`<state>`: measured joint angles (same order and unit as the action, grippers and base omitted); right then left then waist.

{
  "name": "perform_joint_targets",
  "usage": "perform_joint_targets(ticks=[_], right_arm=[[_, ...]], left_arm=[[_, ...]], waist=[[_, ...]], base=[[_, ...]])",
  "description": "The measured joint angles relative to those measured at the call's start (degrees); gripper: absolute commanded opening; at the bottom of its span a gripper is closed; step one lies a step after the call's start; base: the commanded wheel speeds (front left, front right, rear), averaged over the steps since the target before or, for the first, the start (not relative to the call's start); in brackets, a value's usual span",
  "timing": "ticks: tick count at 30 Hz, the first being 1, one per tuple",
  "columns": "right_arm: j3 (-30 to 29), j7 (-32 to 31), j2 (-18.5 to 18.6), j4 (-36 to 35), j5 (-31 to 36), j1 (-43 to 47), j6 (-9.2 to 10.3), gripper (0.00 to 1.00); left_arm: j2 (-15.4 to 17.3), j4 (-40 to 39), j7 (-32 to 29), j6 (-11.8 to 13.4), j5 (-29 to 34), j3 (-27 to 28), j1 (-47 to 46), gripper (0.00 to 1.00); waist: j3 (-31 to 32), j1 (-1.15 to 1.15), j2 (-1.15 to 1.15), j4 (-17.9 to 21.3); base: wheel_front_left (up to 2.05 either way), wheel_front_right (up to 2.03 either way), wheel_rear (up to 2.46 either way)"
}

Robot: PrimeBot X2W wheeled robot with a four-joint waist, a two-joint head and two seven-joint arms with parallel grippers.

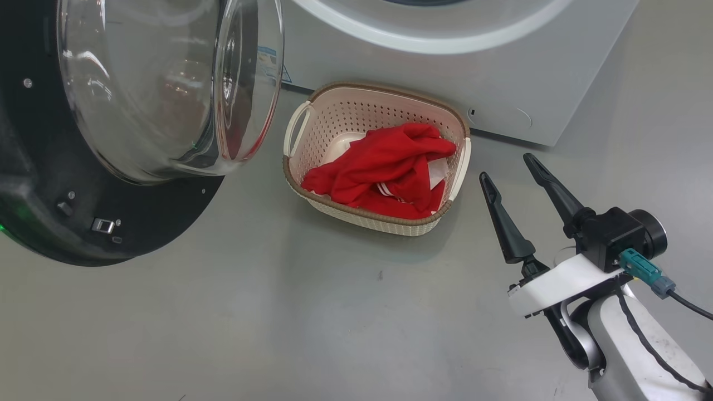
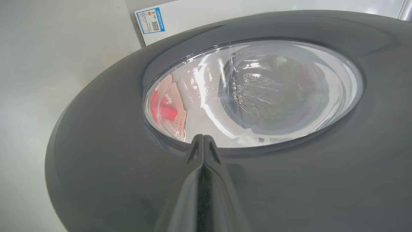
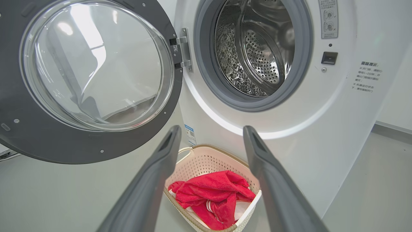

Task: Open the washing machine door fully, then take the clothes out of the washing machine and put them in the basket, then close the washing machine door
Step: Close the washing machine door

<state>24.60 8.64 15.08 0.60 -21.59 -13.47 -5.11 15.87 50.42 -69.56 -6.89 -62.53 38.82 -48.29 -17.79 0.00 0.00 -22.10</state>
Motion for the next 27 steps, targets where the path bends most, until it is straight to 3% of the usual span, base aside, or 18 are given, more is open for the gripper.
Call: perform_joint_targets(ticks=[27], right_arm=[[0.25, 0.62, -0.6, 1.21, -0.09, 0.25, 0.25, 1.0]], left_arm=[[-5.97, -17.02, -3.02, -0.03, -3.45, -4.05, 8.03, 0.0]], waist=[[1.89, 0.0, 0.0, -0.9]], base=[[0.0, 0.0, 0.0]])
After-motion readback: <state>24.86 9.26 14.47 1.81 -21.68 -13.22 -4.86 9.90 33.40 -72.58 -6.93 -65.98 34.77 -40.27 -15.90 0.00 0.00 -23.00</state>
